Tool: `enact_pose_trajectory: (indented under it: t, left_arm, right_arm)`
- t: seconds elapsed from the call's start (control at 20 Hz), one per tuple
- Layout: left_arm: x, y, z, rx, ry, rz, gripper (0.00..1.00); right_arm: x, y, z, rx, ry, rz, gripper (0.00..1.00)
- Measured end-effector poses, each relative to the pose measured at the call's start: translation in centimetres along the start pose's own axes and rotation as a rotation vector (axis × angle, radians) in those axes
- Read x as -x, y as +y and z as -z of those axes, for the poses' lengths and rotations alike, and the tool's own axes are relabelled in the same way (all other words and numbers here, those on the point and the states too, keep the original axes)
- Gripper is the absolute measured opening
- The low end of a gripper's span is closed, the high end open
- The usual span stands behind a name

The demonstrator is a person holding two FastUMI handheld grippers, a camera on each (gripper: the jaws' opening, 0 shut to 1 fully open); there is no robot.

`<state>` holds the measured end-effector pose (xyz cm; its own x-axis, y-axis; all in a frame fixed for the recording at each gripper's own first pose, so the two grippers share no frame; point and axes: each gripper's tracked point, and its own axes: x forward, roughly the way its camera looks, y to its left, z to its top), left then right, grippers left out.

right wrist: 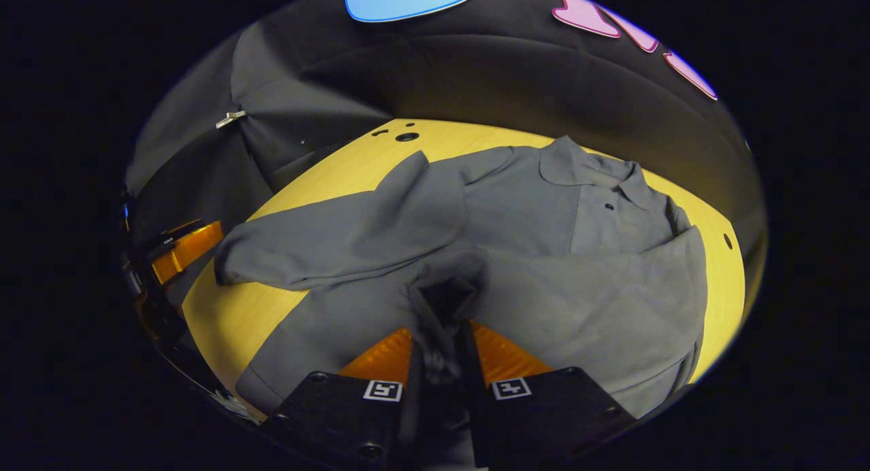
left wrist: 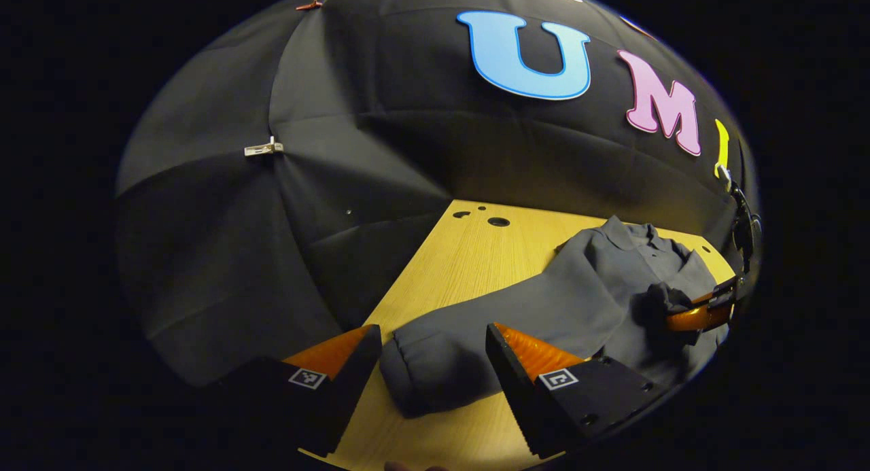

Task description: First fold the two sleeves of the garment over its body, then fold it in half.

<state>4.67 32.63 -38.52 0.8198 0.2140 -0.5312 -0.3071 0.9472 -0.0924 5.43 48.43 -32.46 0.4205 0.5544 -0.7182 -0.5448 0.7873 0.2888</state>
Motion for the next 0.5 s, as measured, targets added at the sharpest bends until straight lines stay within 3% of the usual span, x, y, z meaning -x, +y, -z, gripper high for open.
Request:
enact_pose_trajectory:
  t: [0.1, 0.15, 0.2, 0.35, 0.5]
  left_arm:
    - [-0.6, 0.0, 0.7, -0.006, 0.018, 0.003, 0.97]
    - [-0.9, 0.0, 0.9, -0.01, 0.025, 0.004, 0.97]
    - [-1.0, 0.0, 1.3, -0.011, 0.035, 0.002, 0.97]
    - [-1.8, 0.2, 2.2, -0.001, 0.063, -0.002, 0.97]
    - [-2.3, 0.3, 3.2, 0.015, 0.093, -0.007, 0.97]
  right_arm:
    - [0.1, 0.5, 0.2, -0.008, 0.011, -0.022, 0.36]
    - [0.3, 0.8, 0.2, -0.015, 0.013, -0.036, 0.53]
    - [0.2, 1.5, 0.1, -0.026, 0.013, -0.062, 0.41]
    - [0.8, 3.7, 0.3, -0.035, 0.017, -0.133, 0.62]
    - [1.9, 5.1, -0.4, -0.042, -0.01, -0.17, 0.73]
